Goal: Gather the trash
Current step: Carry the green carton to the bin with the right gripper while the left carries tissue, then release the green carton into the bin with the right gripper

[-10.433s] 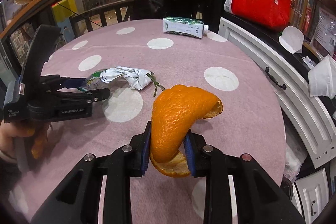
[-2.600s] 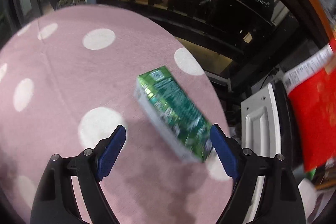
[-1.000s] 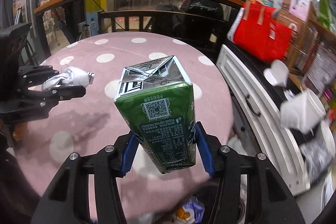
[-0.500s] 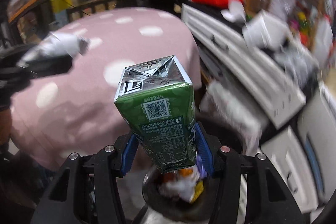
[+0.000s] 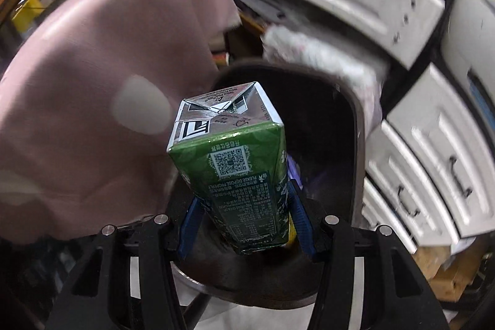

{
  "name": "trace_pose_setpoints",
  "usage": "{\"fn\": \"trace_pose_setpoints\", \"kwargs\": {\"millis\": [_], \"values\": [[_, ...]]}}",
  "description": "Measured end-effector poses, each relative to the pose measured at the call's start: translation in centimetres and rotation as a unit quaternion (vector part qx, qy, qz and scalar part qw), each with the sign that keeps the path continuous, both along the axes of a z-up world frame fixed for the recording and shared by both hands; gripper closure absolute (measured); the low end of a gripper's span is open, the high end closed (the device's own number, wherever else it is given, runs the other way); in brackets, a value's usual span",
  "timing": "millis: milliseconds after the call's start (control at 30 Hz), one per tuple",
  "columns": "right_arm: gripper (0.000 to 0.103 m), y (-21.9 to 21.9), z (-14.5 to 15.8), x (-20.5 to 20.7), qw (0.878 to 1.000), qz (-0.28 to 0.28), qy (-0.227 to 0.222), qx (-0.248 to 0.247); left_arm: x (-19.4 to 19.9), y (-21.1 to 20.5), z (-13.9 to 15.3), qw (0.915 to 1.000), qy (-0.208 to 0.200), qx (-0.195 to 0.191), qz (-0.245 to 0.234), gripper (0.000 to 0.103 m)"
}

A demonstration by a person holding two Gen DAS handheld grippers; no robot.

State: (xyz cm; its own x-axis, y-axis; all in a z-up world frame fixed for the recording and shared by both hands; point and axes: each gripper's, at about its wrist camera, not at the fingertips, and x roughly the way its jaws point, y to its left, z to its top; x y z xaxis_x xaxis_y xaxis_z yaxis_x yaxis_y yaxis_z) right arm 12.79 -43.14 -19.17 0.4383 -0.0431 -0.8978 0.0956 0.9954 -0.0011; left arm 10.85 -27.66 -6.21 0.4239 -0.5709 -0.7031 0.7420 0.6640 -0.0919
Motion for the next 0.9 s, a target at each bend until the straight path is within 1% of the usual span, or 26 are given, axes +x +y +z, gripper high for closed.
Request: {"fn": "trace_pose_setpoints", "kwargs": {"millis": [67, 267, 333, 367, 400, 467, 567, 667, 833, 900], "values": [[0.051, -0.4, -1.4, 0.2, 1.000, -0.016, 0.013, 0.009, -0.2, -0.5, -0.6, 1.0000, 0.000, 0.008, -0.004, 0.070], [0.050, -0.7, -4.7, 0.3, 0.998, -0.038, 0.045, -0.006, -0.8, -1.5, -2.0, 0.9996, 0.008, 0.025, -0.013, 0.070], [0.048, -0.9, -5.3, 0.2, 0.998, -0.044, 0.048, -0.010, -1.0, -1.7, -2.4, 0.9994, 0.011, 0.029, -0.015, 0.070], [0.045, -1.0, -5.5, 0.2, 0.998, -0.046, 0.049, -0.010, -1.0, -1.8, -2.5, 0.9993, 0.012, 0.031, -0.016, 0.070], [0.040, -1.0, -5.5, 0.1, 0.998, -0.047, 0.047, -0.009, -1.1, -1.9, -2.7, 0.9992, 0.013, 0.033, -0.016, 0.070], [0.036, -1.1, -5.2, -0.2, 0.998, -0.053, 0.042, -0.010, -1.1, -2.1, -3.0, 0.9990, 0.016, 0.037, -0.017, 0.070], [0.036, -1.4, -4.3, -0.9, 0.997, -0.065, 0.034, -0.010, -1.1, -2.3, -3.5, 0.9988, 0.017, 0.043, -0.019, 0.070], [0.036, -1.9, -2.9, -1.9, 0.997, -0.077, 0.013, -0.014, -1.1, -2.6, -3.8, 0.9985, 0.016, 0.047, -0.022, 0.070], [0.036, -2.8, -0.4, -4.0, 0.994, -0.100, -0.019, -0.041, -1.1, -3.8, -4.7, 0.9978, 0.012, 0.056, -0.032, 0.070], [0.036, -3.1, 0.7, -5.0, 0.993, -0.109, -0.033, -0.044, -1.0, -4.4, -5.2, 0.9974, 0.016, 0.060, -0.036, 0.070]]}}
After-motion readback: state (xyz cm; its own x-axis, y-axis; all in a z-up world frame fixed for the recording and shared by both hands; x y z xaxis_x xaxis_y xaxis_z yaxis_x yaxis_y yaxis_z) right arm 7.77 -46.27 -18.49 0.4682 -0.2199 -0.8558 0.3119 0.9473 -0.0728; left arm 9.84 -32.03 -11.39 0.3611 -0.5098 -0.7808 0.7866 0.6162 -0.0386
